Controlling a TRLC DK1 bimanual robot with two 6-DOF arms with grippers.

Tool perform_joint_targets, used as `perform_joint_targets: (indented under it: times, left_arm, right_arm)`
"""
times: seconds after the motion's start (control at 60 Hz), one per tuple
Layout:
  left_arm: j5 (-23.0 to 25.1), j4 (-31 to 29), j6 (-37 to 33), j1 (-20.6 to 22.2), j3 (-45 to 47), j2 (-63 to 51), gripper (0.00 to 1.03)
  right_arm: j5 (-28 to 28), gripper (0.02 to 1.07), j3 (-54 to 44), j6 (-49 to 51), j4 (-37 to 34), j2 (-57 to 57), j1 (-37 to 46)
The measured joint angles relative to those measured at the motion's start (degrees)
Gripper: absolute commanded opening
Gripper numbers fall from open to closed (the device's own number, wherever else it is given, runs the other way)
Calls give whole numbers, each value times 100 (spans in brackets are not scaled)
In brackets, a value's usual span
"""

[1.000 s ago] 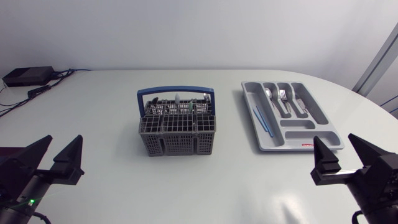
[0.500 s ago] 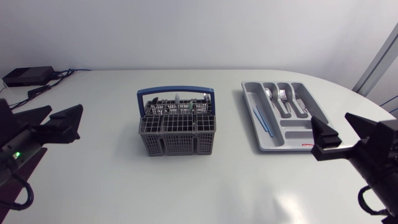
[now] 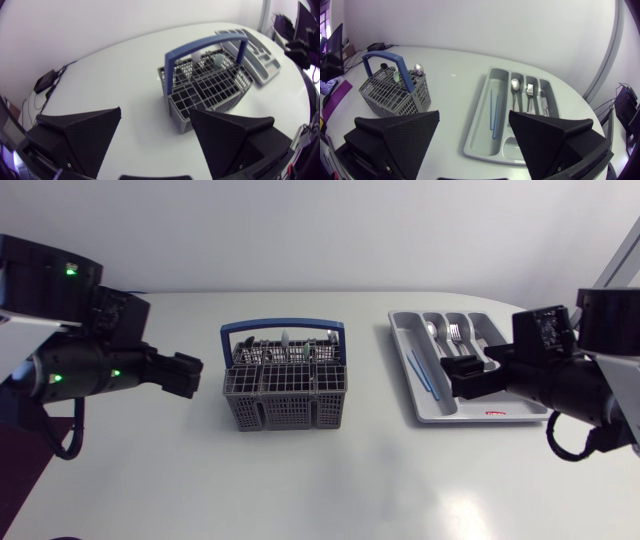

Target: Unload the cutlery basket into the drawer organizer.

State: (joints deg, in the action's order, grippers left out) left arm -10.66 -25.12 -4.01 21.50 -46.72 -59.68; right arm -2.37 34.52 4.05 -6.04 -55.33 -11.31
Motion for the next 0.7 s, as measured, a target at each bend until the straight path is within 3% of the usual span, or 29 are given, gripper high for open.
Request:
perform_joint_targets:
  times: [0.117,0.217,0.417,0.567,0.617,0.7]
  left_arm:
    - [4,-190,-435,227,-101,-310,96]
    - [68,-361,-636,260,-212,-629,96]
    - [1204,-501,-861,66,-254,-822,96]
    - [1394,-503,-1099,-7,-256,-822,91]
    - [1469,-505,-1167,4,-254,-822,87]
    - [1515,-533,-1287,44,-254,-822,76]
  right_arm:
    - [-50,93,400,334,-120,-505,-74]
    - [-376,93,680,750,-179,-960,-74]
    - [-446,96,1178,1266,-667,-1554,-125]
    - [-426,95,1309,1652,-706,-1674,-387]
    - [-612,89,1397,1714,-702,-1818,-444]
    - [-872,64,1497,1755,-492,-2068,-479]
